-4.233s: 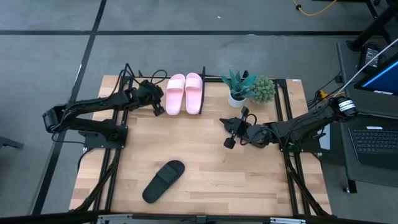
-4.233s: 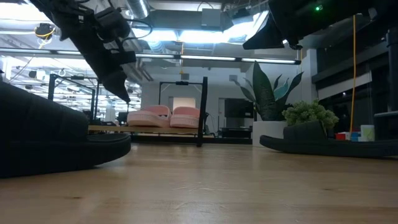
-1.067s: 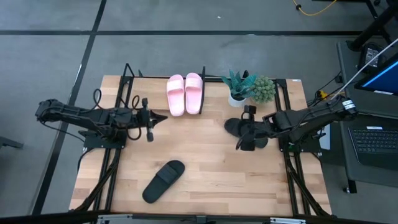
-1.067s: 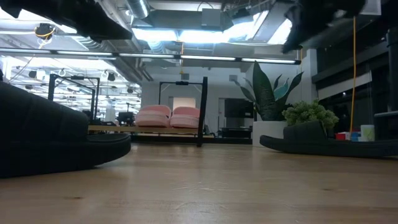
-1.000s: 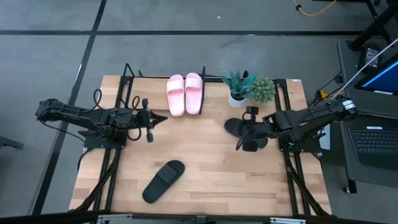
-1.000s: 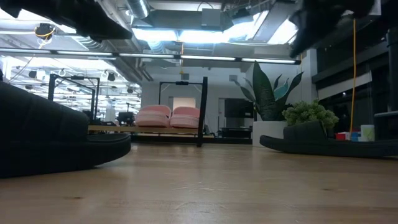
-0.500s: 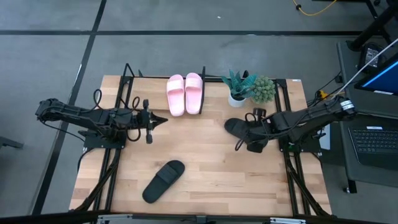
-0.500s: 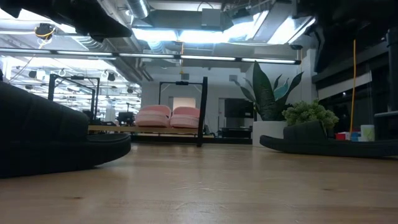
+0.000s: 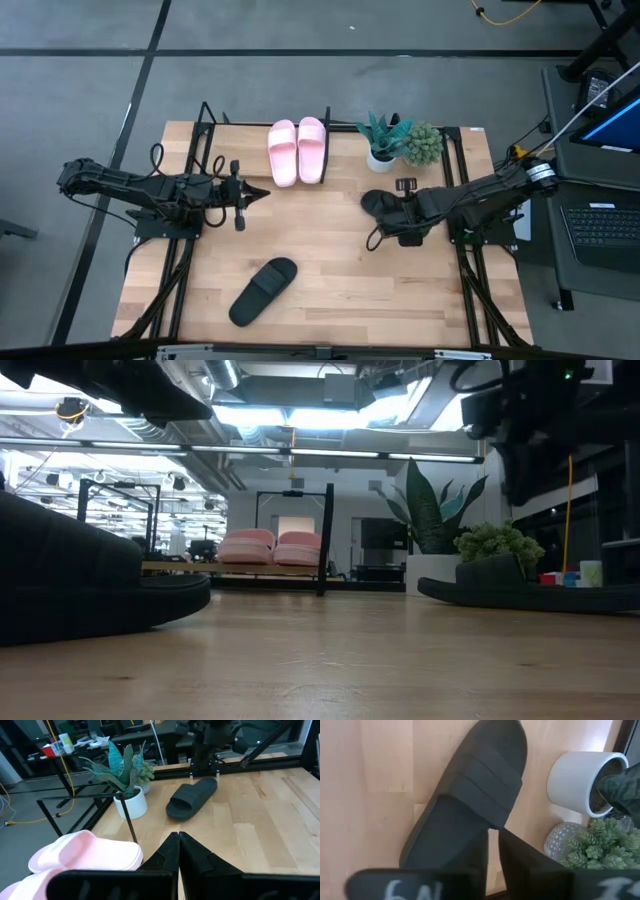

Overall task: Pick and place slides into the shelf
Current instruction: Put the right black slide on the shelf

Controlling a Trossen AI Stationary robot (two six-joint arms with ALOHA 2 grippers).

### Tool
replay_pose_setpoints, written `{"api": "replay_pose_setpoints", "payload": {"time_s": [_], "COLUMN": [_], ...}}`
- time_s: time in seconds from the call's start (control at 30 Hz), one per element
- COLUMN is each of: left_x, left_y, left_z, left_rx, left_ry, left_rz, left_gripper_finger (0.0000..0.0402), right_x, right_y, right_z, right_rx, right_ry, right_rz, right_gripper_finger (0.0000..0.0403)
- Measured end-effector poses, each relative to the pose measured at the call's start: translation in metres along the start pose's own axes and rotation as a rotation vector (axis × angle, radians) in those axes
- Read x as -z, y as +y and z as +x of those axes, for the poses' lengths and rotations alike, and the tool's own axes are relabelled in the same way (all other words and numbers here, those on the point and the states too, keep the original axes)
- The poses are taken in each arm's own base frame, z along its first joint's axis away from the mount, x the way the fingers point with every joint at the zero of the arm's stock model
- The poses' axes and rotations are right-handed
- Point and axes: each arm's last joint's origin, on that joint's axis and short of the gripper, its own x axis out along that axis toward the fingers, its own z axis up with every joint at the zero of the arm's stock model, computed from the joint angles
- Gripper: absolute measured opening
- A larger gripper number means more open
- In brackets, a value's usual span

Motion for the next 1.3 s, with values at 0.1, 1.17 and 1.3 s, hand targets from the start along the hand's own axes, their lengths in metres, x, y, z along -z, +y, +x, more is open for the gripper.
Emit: {"api": "replay_pose_setpoints", "payload": {"time_s": [0.1,1.17,1.3], "left_x": [0.000,0.001,0.001], "left_y": [0.000,0.000,0.000], "left_z": [0.000,0.000,0.000], "left_rx": [0.000,0.000,0.000], "left_ry": [0.000,0.008,0.008], "left_rz": [0.000,0.003,0.003], "left_gripper_finger": [0.0000,0.0000,0.0000], "right_x": [-0.003,0.013,0.010], "right_y": [0.003,0.013,0.009], "right_z": [0.005,0.056,0.058], "right_rx": [0.003,0.098,0.094], "right_ry": [0.020,0.088,0.073], "right_rz": [-0.037,-0.069,-0.072], "right_gripper_finger": [0.0086,0.0112,0.0112]}}
